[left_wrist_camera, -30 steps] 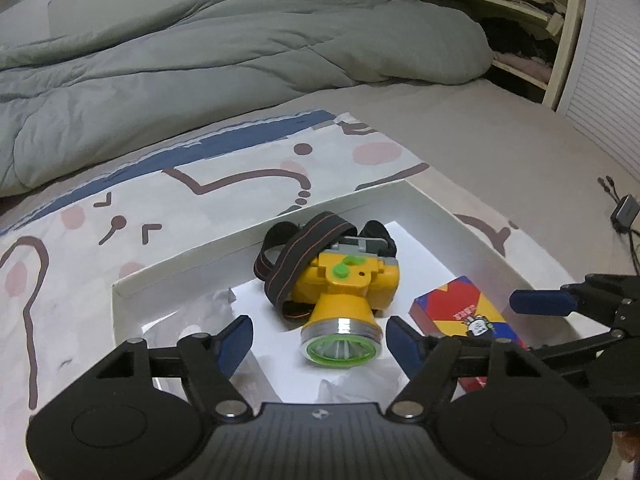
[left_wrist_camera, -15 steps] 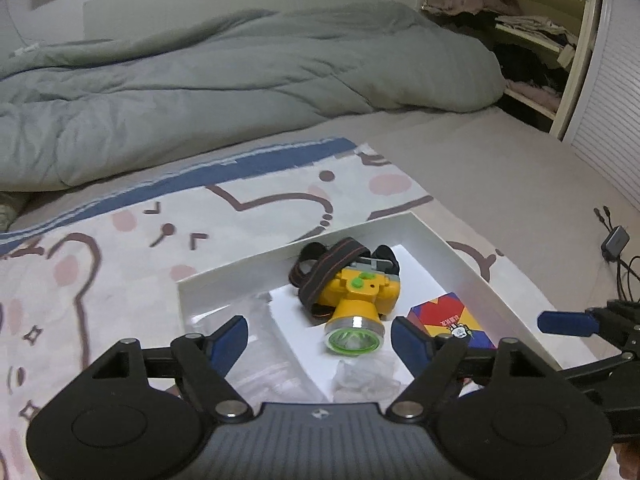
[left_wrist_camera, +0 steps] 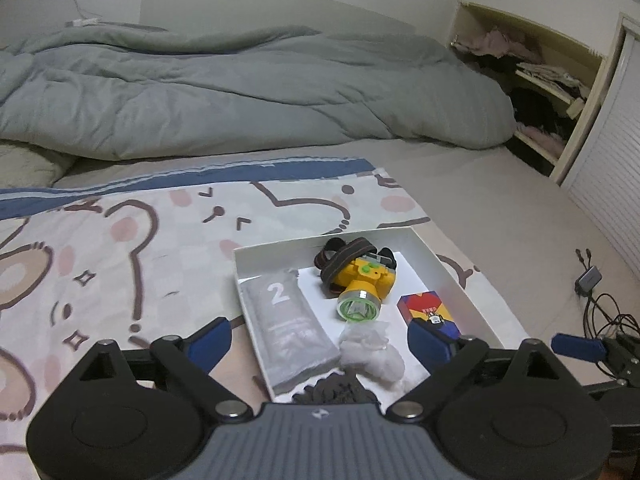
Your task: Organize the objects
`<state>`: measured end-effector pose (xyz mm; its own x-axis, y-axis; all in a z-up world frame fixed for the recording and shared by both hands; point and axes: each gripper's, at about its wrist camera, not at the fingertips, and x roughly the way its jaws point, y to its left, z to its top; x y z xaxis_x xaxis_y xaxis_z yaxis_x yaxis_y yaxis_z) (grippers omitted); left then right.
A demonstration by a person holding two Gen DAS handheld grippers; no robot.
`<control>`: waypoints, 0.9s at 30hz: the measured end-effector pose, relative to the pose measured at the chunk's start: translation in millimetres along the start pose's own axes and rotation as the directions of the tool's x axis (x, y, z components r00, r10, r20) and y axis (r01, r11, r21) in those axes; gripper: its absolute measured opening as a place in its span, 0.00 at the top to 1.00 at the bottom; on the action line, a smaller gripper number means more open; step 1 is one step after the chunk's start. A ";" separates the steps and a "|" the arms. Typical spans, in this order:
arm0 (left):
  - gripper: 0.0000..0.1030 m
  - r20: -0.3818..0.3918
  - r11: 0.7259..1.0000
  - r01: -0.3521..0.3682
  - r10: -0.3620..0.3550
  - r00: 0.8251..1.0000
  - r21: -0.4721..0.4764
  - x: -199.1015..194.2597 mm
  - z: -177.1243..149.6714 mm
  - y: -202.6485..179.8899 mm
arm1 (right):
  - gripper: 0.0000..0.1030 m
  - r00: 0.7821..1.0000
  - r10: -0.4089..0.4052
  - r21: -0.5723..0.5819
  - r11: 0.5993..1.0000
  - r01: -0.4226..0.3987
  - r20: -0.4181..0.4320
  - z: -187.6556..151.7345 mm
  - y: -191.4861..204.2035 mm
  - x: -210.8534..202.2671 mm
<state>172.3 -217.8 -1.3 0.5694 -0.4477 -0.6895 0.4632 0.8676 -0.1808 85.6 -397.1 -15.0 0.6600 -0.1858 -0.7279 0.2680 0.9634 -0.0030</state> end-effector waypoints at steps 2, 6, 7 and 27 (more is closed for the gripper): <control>0.08 -0.002 1.000 0.002 -0.002 1.000 -0.003 -12.3 -3.8 1.5 | 0.04 1.000 -0.004 0.016 1.000 0.004 0.002 -4.3 1.0 -12.2; 0.05 -0.004 1.000 -0.003 0.004 1.000 0.015 -33.6 -14.8 2.9 | 0.04 1.000 -0.012 0.048 0.999 0.012 -0.003 -15.2 3.3 -33.5; 0.04 -0.002 1.000 -0.007 0.007 1.000 0.025 -39.9 -18.7 2.7 | 0.04 1.000 -0.015 0.048 0.999 0.015 -0.003 -18.5 4.5 -39.4; 0.00 -0.032 0.990 -0.102 0.105 0.994 0.097 -119.8 -71.0 5.2 | 0.03 0.998 -0.061 0.077 0.995 0.061 -0.007 -58.1 24.2 -119.9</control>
<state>58.2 -144.2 30.6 0.5932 -0.3468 -0.7266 0.4663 0.8837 -0.0411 -27.9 -340.3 32.3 0.6378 -0.2431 -0.7309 0.3612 0.9325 0.0050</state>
